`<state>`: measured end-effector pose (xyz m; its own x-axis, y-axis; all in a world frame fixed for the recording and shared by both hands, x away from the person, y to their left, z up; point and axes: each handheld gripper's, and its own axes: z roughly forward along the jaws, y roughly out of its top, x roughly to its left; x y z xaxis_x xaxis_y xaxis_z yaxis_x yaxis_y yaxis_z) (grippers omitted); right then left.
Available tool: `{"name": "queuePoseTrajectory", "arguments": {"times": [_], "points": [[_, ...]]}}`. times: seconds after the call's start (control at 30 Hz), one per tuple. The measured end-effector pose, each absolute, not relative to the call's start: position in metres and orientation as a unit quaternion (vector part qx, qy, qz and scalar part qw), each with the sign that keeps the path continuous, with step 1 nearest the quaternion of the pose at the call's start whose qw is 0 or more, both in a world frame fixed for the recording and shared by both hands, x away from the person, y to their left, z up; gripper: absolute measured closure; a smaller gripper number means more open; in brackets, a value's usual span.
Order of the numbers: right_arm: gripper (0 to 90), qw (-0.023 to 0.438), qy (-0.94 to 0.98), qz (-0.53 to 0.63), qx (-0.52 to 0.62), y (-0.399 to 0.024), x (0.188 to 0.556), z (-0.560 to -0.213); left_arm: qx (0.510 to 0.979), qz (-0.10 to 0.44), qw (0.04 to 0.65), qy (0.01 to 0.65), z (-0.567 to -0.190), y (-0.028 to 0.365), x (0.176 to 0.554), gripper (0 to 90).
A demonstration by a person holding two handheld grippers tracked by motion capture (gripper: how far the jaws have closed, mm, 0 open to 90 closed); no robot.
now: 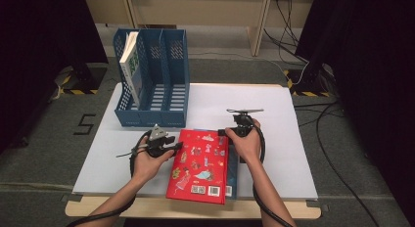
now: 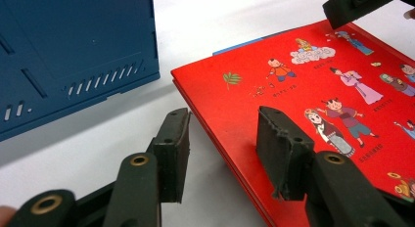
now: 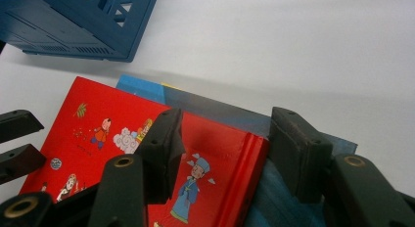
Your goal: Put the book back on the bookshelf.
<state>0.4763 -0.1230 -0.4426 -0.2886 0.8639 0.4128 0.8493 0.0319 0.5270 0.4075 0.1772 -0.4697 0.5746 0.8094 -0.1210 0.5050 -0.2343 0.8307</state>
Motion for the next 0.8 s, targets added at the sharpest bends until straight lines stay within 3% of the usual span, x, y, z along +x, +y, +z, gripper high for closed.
{"name": "queuePoseTrajectory", "arguments": {"times": [0.8], "points": [[50.9, -0.019, 0.705, 0.358, 0.612, -0.1253, 0.4755, -0.4363, 0.773, 0.205, 0.436, 0.413, -0.4741, 0.1721, 0.3993, 62.1]]}}
